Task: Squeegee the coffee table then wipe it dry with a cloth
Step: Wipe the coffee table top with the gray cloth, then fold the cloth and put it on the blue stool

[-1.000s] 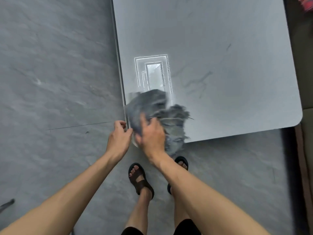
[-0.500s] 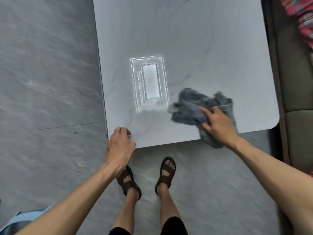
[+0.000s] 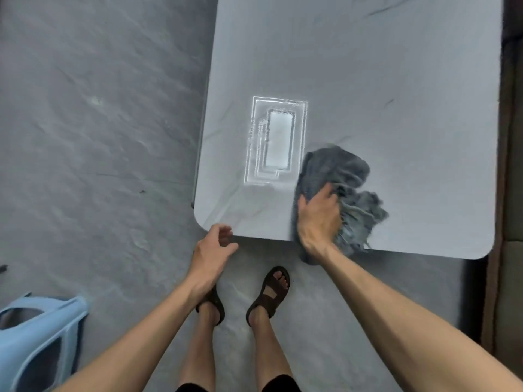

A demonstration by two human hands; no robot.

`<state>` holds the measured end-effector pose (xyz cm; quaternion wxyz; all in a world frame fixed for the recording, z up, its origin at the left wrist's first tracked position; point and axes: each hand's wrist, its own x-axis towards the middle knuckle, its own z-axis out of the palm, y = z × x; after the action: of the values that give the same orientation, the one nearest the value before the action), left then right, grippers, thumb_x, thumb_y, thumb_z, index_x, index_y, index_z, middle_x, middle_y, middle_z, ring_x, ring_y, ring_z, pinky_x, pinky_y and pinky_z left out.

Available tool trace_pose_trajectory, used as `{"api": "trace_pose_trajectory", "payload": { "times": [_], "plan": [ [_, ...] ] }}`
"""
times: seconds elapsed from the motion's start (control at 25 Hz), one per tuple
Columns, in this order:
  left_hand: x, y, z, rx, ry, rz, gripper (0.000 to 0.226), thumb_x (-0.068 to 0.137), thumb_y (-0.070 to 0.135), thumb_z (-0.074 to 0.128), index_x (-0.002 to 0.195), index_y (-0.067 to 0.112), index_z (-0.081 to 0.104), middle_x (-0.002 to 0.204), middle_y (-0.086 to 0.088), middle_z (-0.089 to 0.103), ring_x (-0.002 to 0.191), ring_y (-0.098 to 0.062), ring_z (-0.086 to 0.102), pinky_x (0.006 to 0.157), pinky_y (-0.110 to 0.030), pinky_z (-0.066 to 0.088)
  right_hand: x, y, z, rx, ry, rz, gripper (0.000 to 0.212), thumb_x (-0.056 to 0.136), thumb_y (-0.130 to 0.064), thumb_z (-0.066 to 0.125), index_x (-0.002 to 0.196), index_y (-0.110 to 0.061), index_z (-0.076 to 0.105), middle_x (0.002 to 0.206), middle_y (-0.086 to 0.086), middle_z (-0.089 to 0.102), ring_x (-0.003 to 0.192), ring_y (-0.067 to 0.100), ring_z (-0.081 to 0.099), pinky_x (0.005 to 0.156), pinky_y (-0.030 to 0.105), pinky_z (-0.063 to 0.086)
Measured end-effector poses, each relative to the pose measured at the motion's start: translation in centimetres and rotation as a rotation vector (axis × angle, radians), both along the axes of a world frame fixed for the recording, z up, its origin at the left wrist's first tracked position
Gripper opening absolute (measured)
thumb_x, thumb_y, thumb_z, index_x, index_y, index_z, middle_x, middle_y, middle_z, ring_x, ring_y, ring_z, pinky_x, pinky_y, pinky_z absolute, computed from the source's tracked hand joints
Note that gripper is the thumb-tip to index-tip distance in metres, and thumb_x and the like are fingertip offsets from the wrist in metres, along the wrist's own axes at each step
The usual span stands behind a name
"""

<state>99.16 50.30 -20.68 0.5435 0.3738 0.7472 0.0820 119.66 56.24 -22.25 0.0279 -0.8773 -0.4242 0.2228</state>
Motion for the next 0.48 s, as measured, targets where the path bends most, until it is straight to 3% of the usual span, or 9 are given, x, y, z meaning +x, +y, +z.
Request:
{"api": "trace_pose_trajectory", "payload": {
  "times": [0.12, 0.2, 0.32, 0.4, 0.48],
  "plan": [
    [-2.3, -0.4, -0.2, 0.012, -0.078, 0.049, 0.062, 0.079, 0.021, 0.074, 0.134, 0.021, 0.048, 0.127, 0.009, 0.059, 0.118, -0.010, 0.054, 0.102, -0.036, 0.046, -8.0, -0.3, 0.5, -0.027, 0.195, 0.313, 0.057, 0.092, -0.037, 0.055, 0.135, -0.005, 0.035, 0.116, 0.023, 0.059, 0.102, 0.040, 0.059, 0.080, 0.045, 0.048],
    [-4.4, -1.2, 0.4, -0.003, -0.104, 0.092, 0.072, 0.065, 0.029, 0.080, 0.131, 0.024, 0.050, 0.121, 0.008, 0.062, 0.114, -0.013, 0.058, 0.101, -0.035, 0.047, -12.9, -1.6, 1.0, -0.082, 0.445, 0.390, 0.049, 0.092, -0.035, 0.054, 0.129, -0.007, 0.039, 0.117, 0.021, 0.061, 0.104, 0.040, 0.059, 0.086, 0.045, 0.047],
    [-8.9, -4.0, 1.9, -0.013, 0.002, 0.160, 0.061, 0.053, 0.044, 0.078, 0.108, 0.033, 0.055, 0.093, 0.008, 0.071, 0.092, -0.019, 0.069, 0.081, -0.040, 0.057, -18.8, -3.9, 2.4, -0.173, 1.007, 0.070, 0.033, 0.094, -0.026, 0.056, 0.119, -0.007, 0.048, 0.116, 0.015, 0.064, 0.103, 0.030, 0.062, 0.092, 0.044, 0.049],
    [-13.1, -6.8, 3.0, 0.054, 0.103, 0.141, 0.051, 0.061, 0.045, 0.080, 0.104, 0.032, 0.056, 0.092, 0.008, 0.071, 0.089, -0.016, 0.068, 0.078, -0.037, 0.056, -21.8, -5.7, 3.1, -0.138, 1.342, -0.161, 0.024, 0.095, -0.013, 0.054, 0.117, -0.005, 0.057, 0.111, 0.012, 0.068, 0.095, 0.019, 0.068, 0.084, 0.032, 0.055],
    [-16.9, -9.3, 4.1, 0.124, 0.203, 0.014, 0.047, 0.064, 0.050, 0.079, 0.101, 0.031, 0.057, 0.095, 0.010, 0.071, 0.088, -0.013, 0.066, 0.076, -0.034, 0.052, -23.5, -7.2, 3.2, -0.151, 1.499, -0.260, 0.024, 0.096, -0.012, 0.053, 0.116, -0.004, 0.063, 0.109, 0.010, 0.071, 0.096, 0.019, 0.069, 0.083, 0.031, 0.055]
  ]
}}
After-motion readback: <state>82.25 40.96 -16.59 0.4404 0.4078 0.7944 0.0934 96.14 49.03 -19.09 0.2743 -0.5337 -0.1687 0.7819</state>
